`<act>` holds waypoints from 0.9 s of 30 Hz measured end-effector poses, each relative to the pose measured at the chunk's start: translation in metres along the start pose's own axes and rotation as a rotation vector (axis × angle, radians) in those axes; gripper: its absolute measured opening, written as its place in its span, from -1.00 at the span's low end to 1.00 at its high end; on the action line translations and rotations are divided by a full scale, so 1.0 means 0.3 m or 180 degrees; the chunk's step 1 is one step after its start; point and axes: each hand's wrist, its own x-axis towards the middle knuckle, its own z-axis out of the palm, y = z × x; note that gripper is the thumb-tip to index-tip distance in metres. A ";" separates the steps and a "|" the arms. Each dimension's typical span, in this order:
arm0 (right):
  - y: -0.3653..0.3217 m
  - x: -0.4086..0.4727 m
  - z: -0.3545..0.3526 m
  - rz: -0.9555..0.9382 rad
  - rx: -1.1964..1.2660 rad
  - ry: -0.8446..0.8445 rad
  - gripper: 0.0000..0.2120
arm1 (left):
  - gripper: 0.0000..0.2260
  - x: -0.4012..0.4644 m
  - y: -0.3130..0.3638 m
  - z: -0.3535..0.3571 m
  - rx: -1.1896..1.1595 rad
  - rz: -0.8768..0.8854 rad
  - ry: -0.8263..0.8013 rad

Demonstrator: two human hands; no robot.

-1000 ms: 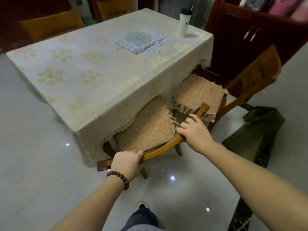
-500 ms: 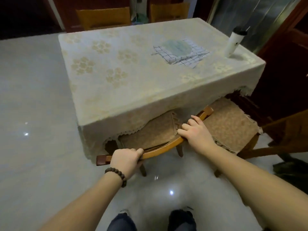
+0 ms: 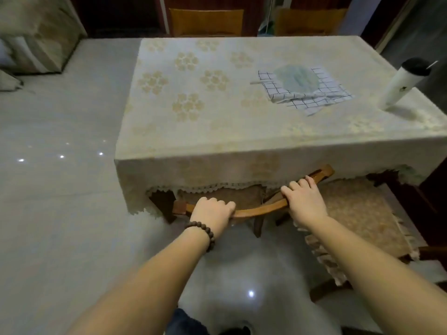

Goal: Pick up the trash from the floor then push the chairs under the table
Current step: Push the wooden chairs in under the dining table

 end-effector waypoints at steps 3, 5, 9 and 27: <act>0.094 0.033 -0.016 -0.0428 -0.0081 -0.0493 -0.48 | -0.43 -0.005 0.070 0.020 -0.0203 -0.0550 0.0160; 0.118 0.065 -0.022 -0.0604 -0.0090 -0.0628 -0.30 | -0.21 -0.035 0.072 0.057 -0.0189 -0.0765 0.0326; 0.116 0.068 0.006 -0.0614 -0.0204 -0.0184 -0.32 | -0.16 -0.018 0.059 0.068 -0.0254 -0.0892 0.0760; -0.366 0.294 -0.070 -0.0144 0.0677 0.0557 -0.27 | -0.07 0.081 -0.624 0.033 0.0164 -0.0728 0.0251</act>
